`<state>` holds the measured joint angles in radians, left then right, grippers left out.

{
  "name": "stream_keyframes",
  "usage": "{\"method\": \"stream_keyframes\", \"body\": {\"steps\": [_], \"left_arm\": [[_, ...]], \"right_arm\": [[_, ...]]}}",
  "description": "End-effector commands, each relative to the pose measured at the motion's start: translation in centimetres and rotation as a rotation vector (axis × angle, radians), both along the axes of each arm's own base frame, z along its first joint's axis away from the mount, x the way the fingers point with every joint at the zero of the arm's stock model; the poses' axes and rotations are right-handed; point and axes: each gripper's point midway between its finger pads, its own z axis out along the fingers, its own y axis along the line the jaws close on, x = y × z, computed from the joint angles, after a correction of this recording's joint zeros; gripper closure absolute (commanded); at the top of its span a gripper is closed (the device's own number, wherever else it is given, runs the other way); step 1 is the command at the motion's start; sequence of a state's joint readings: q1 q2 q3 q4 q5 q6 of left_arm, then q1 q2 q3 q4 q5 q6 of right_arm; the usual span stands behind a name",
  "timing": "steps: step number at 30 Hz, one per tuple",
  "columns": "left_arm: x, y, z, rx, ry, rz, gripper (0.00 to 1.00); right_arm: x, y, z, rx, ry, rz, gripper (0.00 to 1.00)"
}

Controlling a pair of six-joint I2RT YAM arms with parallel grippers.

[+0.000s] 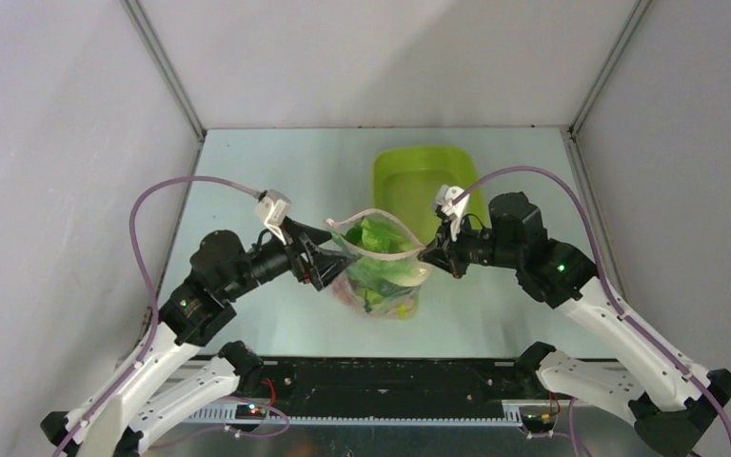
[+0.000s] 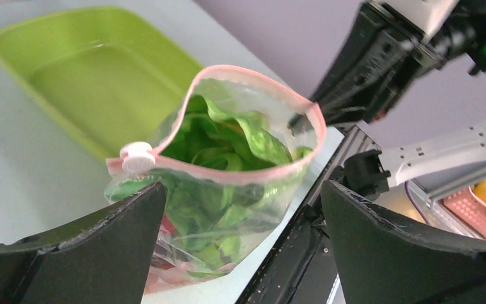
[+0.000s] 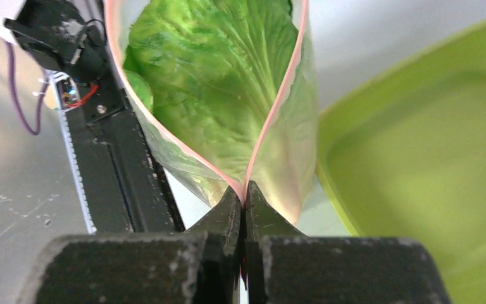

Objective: Place the food in the zip-top bag and seal the zipper
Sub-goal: Adjust the zipper food storage bag at the center of the board.

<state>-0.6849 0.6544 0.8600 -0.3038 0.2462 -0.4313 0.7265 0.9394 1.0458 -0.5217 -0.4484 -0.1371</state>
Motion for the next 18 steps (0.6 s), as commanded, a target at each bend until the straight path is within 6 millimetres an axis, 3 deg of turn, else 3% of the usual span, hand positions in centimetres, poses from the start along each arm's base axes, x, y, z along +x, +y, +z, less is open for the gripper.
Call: {"method": "stream_keyframes", "body": {"steps": [1,6,8,15,18], "left_arm": [[-1.8,-1.8,3.0,-0.074,-0.262,-0.184,0.00],[-2.7,-2.2,2.9,-0.022,-0.360,-0.266,0.00],[-2.0,-1.8,2.5,0.005,-0.381,-0.233,0.00],[-0.3,-1.1,-1.2,0.096,-0.370,-0.202,0.00],[0.4,-1.2,-3.1,0.108,-0.356,-0.209,0.00]], "right_arm": [[1.4,-2.7,2.3,-0.017,-0.099,-0.064,1.00],[2.5,-4.7,2.5,-0.052,-0.088,-0.103,1.00],[3.0,-5.8,2.8,-0.066,-0.099,-0.141,1.00],[3.8,-7.2,4.8,-0.036,-0.147,-0.188,1.00],[4.2,-7.6,4.8,-0.047,-0.152,-0.214,1.00]]}}
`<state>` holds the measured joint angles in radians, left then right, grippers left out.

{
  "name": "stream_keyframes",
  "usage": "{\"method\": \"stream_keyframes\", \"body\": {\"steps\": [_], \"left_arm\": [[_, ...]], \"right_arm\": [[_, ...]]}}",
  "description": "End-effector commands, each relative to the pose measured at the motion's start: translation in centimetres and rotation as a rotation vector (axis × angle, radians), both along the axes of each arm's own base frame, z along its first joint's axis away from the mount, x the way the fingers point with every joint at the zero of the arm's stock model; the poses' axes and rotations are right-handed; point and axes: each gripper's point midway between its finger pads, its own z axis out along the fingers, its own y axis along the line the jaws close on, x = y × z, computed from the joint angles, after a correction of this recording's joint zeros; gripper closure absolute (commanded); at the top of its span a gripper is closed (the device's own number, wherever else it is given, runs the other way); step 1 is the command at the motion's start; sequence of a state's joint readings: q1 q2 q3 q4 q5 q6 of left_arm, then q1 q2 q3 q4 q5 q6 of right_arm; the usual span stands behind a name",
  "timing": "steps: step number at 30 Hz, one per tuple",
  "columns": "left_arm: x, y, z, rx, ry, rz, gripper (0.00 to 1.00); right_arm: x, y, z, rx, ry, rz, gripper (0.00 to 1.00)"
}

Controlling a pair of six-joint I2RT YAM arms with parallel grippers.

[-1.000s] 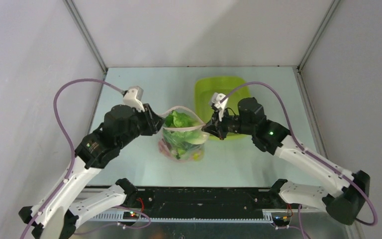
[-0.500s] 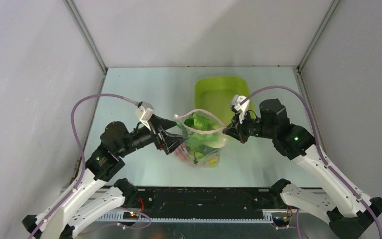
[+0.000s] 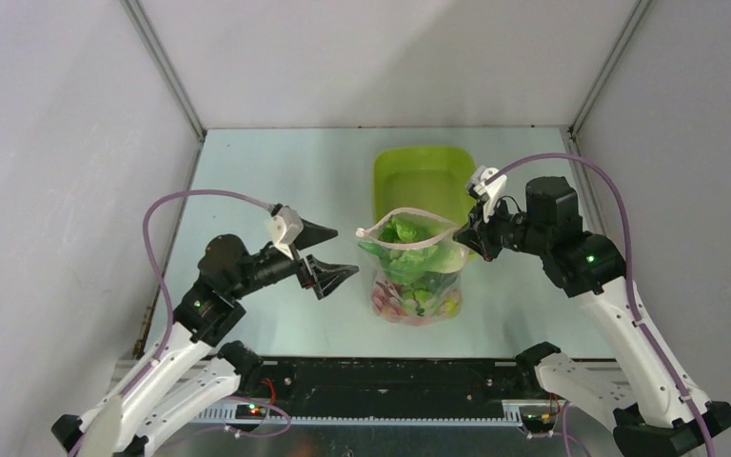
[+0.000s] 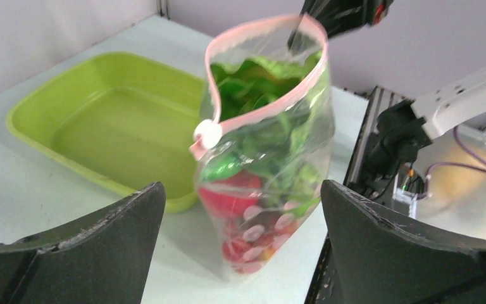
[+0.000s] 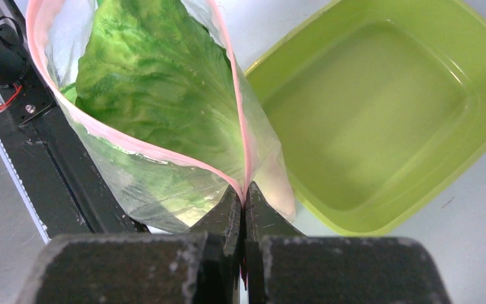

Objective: Place the food in the zip-top bag and seal the zipper
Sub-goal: Adjust the zipper food storage bag at the center of the board.

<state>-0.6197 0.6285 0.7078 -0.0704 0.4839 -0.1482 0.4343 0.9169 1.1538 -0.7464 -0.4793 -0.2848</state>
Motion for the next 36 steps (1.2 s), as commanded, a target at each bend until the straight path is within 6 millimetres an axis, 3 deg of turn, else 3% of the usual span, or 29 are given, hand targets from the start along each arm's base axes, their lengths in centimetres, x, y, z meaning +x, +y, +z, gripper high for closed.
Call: {"method": "stream_keyframes", "body": {"steps": [1,4,16,26,36], "left_arm": [[1.3,0.0,-1.8,0.023,-0.039,-0.009,0.00],[1.9,-0.2,-3.2,0.007,-0.008,-0.041,0.00],[2.5,-1.5,-1.1,-0.094,-0.128,-0.127,0.06],[3.4,-3.4,-1.0,-0.135,-0.083,-0.225,0.31],[3.0,-4.3,-0.9,-0.162,-0.056,-0.305,0.39]], "right_arm": [[0.5,-0.2,3.8,0.039,-0.123,-0.005,1.00],[0.3,-0.4,3.5,0.034,-0.113,-0.005,1.00],[0.3,-0.3,3.1,0.053,-0.069,-0.030,1.00],[0.4,-0.2,3.0,0.088,-0.060,-0.055,1.00],[0.2,-0.5,2.7,0.098,-0.056,-0.078,1.00]]}}
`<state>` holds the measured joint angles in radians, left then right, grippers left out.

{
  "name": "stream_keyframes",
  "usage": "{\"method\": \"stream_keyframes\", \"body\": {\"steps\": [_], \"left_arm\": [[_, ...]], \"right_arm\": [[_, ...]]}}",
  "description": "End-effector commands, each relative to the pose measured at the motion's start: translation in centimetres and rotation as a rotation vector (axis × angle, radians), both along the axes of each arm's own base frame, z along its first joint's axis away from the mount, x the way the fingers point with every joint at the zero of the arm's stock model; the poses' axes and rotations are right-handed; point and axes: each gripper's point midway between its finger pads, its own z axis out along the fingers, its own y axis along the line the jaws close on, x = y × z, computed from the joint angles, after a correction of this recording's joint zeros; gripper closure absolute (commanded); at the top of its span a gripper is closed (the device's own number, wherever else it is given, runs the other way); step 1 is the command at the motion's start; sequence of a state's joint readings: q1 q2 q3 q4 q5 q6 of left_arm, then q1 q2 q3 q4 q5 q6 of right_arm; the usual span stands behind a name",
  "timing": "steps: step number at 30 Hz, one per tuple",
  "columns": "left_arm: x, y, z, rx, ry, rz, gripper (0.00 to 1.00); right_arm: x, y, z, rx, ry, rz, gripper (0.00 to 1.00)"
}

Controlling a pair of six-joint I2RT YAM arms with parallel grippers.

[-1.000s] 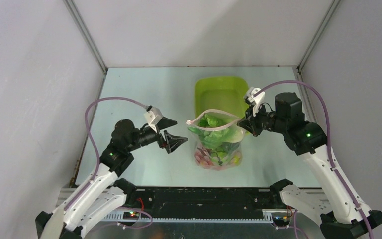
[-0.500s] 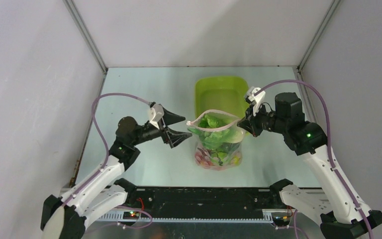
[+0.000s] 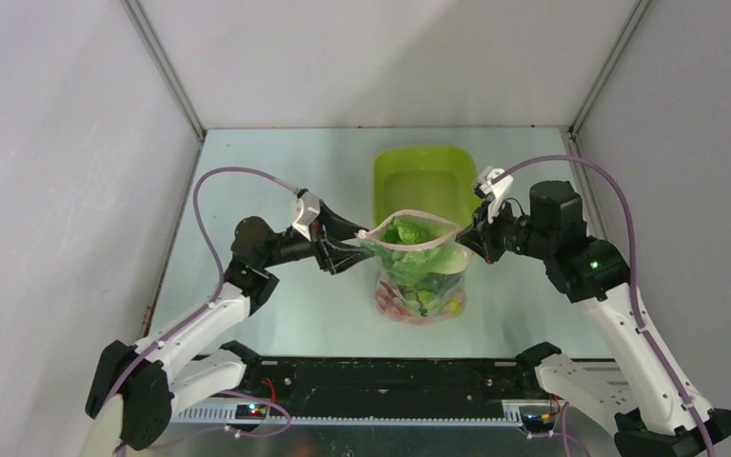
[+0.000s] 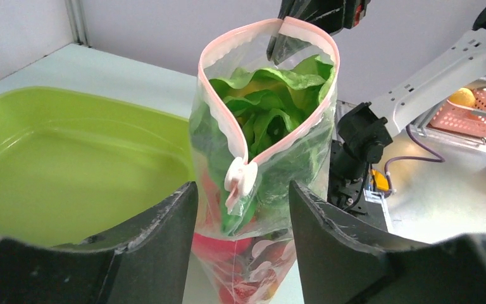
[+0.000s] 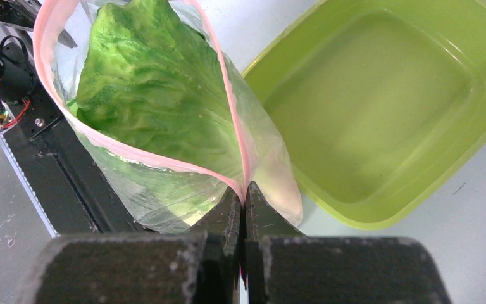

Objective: Place the food in the zip-top bag and seal the zipper
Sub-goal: Adjust the zipper food storage bag at the center of the board.

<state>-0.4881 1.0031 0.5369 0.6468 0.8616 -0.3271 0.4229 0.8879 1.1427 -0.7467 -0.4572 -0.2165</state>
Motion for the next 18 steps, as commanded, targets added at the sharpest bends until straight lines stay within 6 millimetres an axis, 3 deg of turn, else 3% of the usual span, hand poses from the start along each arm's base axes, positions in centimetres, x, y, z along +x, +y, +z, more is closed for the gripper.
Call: {"method": "stream_keyframes", "body": {"steps": [1,13,18], "left_arm": [[-0.5,-0.5,2.6,-0.045,-0.057,-0.068,0.41],[0.7,-1.4,1.0,-0.029,0.015,-0.076,0.47],[0.1,-1.6,2.2,-0.096,0.013,-0.122,0.54]], "right_arm": [[0.5,0.1,2.5,0.064,-0.089,-0.022,1.00],[0.3,-0.4,2.2,0.074,-0.092,-0.053,1.00],[0.4,-0.4,1.6,0.076,-0.082,-0.063,1.00]]}}
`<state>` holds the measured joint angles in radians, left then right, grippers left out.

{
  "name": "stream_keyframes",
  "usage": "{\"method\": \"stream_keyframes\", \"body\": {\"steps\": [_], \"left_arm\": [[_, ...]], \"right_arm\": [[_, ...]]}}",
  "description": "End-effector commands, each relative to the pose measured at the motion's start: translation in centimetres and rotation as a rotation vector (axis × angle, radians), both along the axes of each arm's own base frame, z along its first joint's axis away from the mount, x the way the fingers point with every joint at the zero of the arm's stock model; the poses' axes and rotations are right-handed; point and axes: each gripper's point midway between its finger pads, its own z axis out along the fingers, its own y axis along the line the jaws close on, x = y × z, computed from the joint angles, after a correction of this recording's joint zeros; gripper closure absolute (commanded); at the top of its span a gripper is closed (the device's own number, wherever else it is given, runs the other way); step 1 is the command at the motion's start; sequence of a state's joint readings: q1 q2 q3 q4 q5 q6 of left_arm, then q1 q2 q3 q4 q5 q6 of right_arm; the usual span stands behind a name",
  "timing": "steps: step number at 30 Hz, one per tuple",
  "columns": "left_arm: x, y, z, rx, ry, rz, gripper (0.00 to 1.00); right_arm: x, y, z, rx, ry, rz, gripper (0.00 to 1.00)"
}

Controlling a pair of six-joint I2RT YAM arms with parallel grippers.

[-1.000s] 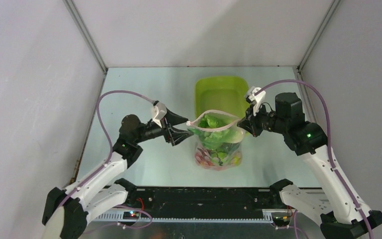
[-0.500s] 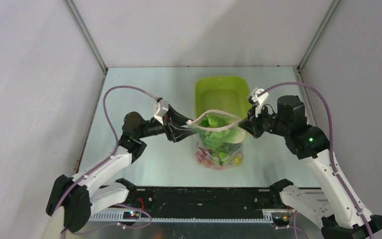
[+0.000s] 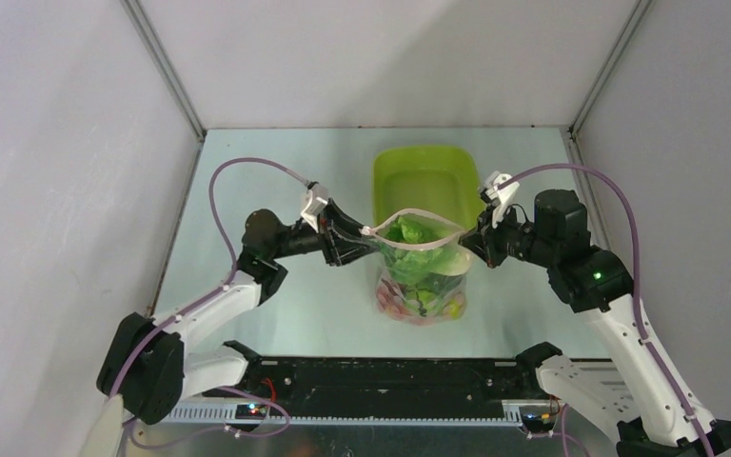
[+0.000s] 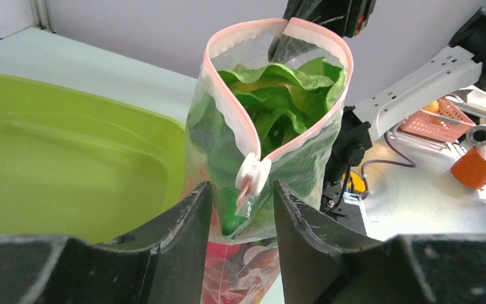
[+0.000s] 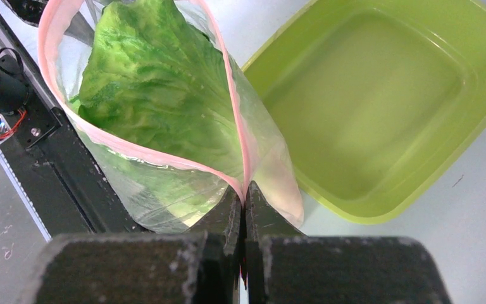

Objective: Place the food in the zip-top bag and seal the zipper
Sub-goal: Adjust the zipper food storage bag at the center of the board.

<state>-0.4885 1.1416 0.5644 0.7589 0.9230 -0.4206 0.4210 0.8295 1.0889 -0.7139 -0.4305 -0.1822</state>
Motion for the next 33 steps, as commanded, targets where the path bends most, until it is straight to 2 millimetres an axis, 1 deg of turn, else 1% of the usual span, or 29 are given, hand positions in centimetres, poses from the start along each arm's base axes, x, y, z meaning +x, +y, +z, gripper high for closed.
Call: {"method": "stream_keyframes", "body": {"steps": [1,2,3,4,9,10,11,16,21,22,23,24,25,26,27,29,33], "left_arm": [[-0.7,-0.4,3.1,-0.104,-0.039,-0.058,0.55],[-0.9,-0.3,3.8,-0.129,-0.064,-0.066,0.55],[-1.1,-0.4,3.7,-0.138,-0.036,-0.080,0.56],[-1.2,-0.4,4.2,-0.157,-0.058,-0.087,0.57],[-1.5,-0.6,4.6,-0.203,-0.034,-0.133,0.60],[-1.5,-0.7,4.4,-0.203,-0.014,-0.144,0.60],[-1.6,-0.7,4.7,-0.213,-0.029,-0.151,0.60],[-1.4,-0.9,3.9,-0.211,0.005,-0.160,0.60],[-0.6,-1.1,3.0,-0.186,0.015,-0.120,0.56],[-0.5,-1.3,2.4,-0.167,0.040,-0.114,0.56],[-0.3,-1.3,2.3,-0.159,0.013,-0.099,0.55],[-0.2,-1.6,1.3,-0.127,0.056,-0.092,0.55],[-0.1,-1.6,1.4,-0.121,0.016,-0.076,0.55],[0.0,-1.7,0.7,-0.097,0.037,-0.069,0.54],[0.0,-1.7,0.5,-0.080,0.027,-0.058,0.54],[0.0,-1.7,0.2,-0.063,0.016,-0.047,0.54],[-0.1,-1.7,0.7,-0.079,0.003,-0.049,0.54]], "right_arm": [[0.7,0.1,1.8,0.051,-0.066,-0.025,1.00],[0.7,0.1,1.5,0.052,-0.060,-0.026,1.00],[0.7,0.1,1.5,0.053,-0.060,-0.027,1.00],[0.7,0.1,1.5,0.055,-0.060,-0.027,1.00],[0.4,0.0,1.5,0.068,-0.067,-0.036,1.00],[0.4,-0.1,1.4,0.069,-0.068,-0.038,1.00],[0.4,-0.1,1.4,0.069,-0.068,-0.040,1.00],[0.2,-0.3,1.4,0.071,-0.071,-0.047,1.00],[0.1,-0.4,1.4,0.074,-0.074,-0.047,1.00],[0.1,-0.4,1.3,0.075,-0.073,-0.047,1.00],[0.1,-0.4,1.4,0.077,-0.074,-0.047,1.00],[0.1,-0.4,1.5,0.079,-0.075,-0.048,1.00],[0.1,-0.4,1.5,0.081,-0.075,-0.047,1.00],[0.1,-0.3,1.6,0.085,-0.076,-0.047,1.00],[0.1,-0.3,1.6,0.086,-0.075,-0.046,1.00],[0.1,-0.2,1.6,0.090,-0.076,-0.044,1.00],[0.1,-0.1,1.4,0.097,-0.070,-0.042,1.00]]}}
